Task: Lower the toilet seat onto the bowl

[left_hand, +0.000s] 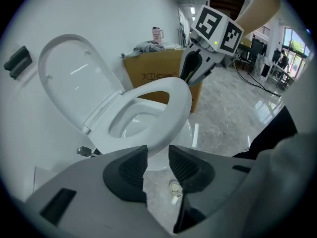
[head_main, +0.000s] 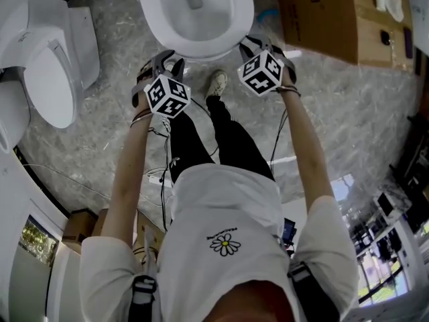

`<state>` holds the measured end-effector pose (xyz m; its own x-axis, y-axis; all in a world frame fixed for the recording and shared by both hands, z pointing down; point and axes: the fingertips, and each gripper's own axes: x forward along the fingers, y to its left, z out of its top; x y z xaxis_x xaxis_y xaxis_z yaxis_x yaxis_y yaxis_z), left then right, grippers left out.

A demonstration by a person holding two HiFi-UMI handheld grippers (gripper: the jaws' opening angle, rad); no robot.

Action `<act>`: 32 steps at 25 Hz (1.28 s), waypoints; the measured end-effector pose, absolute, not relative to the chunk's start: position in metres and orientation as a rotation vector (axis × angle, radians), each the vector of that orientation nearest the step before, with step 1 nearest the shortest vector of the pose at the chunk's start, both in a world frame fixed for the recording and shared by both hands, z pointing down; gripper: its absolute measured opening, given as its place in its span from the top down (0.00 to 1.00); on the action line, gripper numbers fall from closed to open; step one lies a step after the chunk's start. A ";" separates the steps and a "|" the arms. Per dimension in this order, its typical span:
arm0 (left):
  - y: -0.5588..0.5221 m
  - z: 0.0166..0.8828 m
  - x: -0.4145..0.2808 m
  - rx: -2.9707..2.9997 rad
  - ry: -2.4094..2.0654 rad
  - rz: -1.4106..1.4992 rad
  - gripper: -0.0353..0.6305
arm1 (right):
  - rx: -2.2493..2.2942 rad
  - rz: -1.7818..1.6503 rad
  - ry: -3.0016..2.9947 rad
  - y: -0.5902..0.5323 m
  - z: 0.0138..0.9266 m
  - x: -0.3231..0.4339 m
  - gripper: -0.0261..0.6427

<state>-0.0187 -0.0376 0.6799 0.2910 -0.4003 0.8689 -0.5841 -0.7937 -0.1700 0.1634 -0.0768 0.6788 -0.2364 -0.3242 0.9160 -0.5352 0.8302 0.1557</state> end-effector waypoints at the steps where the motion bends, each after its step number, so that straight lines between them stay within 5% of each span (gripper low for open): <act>1: -0.034 0.686 -0.020 2.366 -0.897 1.521 0.72 | 0.643 0.235 -1.838 -0.074 0.684 0.163 0.78; 32: 0.003 0.836 -0.012 2.150 -0.633 1.595 0.71 | 0.602 0.400 -1.653 -0.043 0.842 0.175 0.88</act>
<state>-0.0123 0.0033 0.8356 0.2510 -0.1251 0.9599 -0.5669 -0.8228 0.0410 0.1748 -0.0427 0.8418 -0.0939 -0.1606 0.9825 -0.5920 0.8024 0.0745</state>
